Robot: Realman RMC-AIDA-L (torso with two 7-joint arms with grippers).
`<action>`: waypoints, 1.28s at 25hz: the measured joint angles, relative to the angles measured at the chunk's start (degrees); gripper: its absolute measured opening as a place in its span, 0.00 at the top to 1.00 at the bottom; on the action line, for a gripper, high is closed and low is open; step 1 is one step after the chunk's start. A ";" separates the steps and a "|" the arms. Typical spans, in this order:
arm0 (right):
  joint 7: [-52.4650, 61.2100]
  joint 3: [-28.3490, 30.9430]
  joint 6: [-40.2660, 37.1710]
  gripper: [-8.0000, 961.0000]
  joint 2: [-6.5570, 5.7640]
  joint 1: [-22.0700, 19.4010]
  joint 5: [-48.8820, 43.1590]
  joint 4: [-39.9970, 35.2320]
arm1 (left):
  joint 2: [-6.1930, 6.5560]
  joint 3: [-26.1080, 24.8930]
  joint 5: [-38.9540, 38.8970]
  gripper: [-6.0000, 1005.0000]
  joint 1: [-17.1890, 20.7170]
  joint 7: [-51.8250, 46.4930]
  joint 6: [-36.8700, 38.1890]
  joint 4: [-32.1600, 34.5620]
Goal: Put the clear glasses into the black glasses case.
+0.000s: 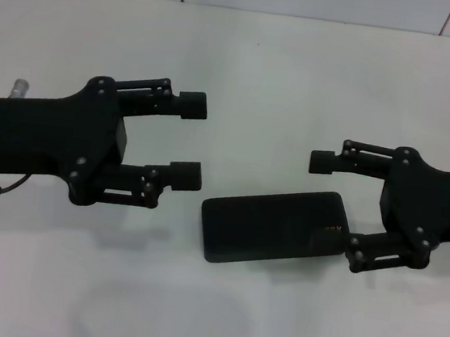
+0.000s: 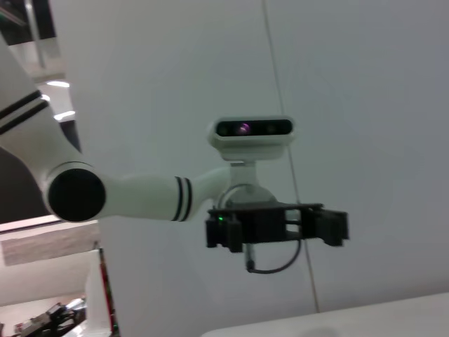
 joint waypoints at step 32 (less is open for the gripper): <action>-0.64 -1.30 -0.89 0.08 -0.11 -0.16 5.65 -0.07 | 0.32 -2.17 5.12 0.23 0.39 4.20 -0.12 -5.06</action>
